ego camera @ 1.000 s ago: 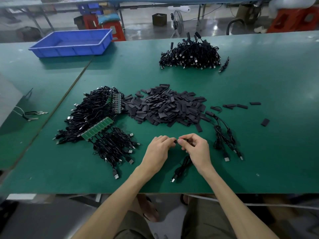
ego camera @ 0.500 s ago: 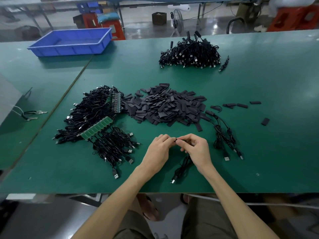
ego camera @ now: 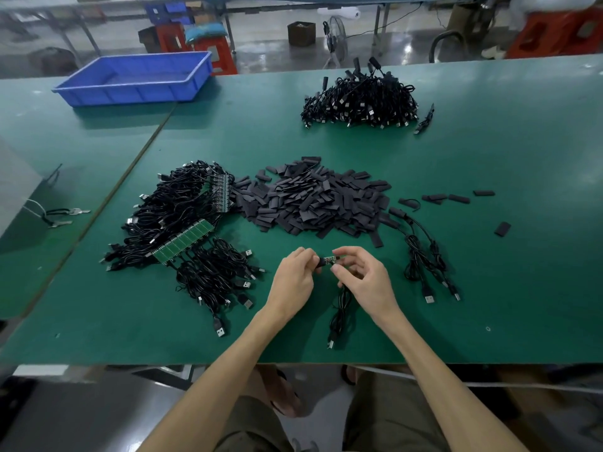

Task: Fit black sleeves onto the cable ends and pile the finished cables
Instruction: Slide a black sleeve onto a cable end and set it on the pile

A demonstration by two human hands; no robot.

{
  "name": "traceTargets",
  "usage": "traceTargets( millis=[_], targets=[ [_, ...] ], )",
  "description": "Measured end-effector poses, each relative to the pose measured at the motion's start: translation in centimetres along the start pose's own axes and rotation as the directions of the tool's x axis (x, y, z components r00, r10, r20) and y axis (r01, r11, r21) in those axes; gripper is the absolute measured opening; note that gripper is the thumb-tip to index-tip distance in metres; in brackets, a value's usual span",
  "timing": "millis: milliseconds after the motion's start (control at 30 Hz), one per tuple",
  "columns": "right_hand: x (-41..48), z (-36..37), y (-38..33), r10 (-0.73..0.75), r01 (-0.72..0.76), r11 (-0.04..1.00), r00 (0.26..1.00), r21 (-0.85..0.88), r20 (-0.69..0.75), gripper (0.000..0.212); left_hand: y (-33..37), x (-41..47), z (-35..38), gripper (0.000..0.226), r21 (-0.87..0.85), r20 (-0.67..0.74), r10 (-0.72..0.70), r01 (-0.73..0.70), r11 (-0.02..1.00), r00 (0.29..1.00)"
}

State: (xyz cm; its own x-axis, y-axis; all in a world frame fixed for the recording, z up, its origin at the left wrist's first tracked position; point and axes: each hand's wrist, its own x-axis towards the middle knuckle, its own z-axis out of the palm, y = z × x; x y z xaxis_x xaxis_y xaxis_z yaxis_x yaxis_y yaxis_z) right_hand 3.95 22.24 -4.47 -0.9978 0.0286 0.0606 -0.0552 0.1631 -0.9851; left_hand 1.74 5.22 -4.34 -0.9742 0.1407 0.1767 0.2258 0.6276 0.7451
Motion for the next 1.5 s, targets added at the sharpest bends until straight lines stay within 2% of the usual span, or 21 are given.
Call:
traceTargets(
  millis=[333,467,600,967,1500],
  targets=[
    [0.0,-0.2,0.1,0.001,0.001,0.999,0.998,0.04,-0.066,0.019,-0.3,0.1,0.2,0.031,0.027,0.034,0.047,-0.048,0.998,0.998],
    [0.2,-0.2,0.4,0.018,-0.016,0.999,0.994,0.028,-0.108,0.015,-0.4,0.1,0.3,0.004,-0.075,0.024,0.048,-0.046,0.996,0.999],
    [0.2,-0.2,0.5,0.036,-0.028,0.997,0.991,0.066,-0.132,0.013,-0.5,0.0,0.1,0.023,-0.078,-0.031,0.083,-0.085,0.993,0.996],
    [0.3,-0.4,0.7,0.082,-0.05,0.985,0.978,0.167,-0.191,0.015,-0.3,-0.1,0.0,0.023,-0.069,-0.094,0.115,-0.122,0.99,0.989],
    [0.3,-0.7,1.4,0.053,-0.03,0.986,0.99,0.164,-0.132,0.006,-0.2,-0.5,0.3,0.024,-0.015,-0.073,0.167,-0.168,0.986,0.983]
  ],
)
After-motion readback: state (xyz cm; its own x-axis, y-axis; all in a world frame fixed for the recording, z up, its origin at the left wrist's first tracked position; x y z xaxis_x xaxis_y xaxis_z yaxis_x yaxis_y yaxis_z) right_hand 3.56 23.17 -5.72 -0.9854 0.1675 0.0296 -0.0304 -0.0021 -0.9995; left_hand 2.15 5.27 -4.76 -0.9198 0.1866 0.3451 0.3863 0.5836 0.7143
